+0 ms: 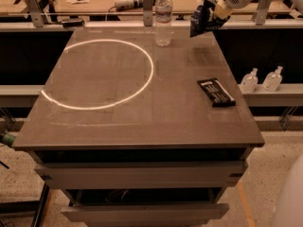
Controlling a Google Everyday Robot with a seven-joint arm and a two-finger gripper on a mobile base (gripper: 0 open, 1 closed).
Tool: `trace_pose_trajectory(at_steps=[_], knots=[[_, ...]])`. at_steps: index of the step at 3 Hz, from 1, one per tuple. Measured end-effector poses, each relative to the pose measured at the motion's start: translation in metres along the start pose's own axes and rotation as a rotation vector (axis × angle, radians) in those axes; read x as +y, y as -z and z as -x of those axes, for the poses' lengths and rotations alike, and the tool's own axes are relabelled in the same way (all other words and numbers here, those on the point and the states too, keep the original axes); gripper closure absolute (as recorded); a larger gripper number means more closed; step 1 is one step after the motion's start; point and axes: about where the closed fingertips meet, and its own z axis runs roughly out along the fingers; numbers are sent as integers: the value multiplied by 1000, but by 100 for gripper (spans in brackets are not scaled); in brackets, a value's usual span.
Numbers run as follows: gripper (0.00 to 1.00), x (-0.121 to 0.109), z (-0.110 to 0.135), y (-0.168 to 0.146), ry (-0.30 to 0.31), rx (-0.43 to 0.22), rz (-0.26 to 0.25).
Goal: Move blue chip bag near water bottle
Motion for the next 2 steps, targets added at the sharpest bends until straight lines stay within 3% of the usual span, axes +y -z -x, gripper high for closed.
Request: trace_pose_trajectory(at_steps=[2], knots=[[100,27,-1,-62,15,-64,49]])
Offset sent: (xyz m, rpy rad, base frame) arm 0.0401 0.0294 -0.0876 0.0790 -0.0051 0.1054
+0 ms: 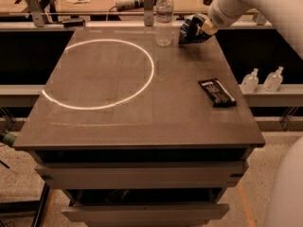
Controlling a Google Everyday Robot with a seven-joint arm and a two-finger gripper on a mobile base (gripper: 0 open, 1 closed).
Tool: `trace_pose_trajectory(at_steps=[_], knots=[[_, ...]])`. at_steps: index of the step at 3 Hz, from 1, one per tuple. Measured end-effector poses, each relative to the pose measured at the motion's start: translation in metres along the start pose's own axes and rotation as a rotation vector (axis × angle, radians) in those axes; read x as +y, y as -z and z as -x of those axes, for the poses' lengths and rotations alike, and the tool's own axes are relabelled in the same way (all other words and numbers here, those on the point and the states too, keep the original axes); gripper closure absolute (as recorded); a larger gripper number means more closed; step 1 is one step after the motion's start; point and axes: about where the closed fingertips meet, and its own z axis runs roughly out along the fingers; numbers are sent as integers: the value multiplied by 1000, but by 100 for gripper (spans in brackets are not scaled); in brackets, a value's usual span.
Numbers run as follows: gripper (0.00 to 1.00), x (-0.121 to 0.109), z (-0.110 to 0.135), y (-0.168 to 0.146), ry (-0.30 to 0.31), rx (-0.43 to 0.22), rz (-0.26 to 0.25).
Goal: Move blue chip bag near water bottle
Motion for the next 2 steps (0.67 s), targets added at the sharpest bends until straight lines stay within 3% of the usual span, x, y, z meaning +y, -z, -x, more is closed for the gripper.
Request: trace_pose_trajectory(at_steps=[1,2], knots=[[100,9,7,-17,-13,-50,22],[85,11,7,-19,-12,-50,25]])
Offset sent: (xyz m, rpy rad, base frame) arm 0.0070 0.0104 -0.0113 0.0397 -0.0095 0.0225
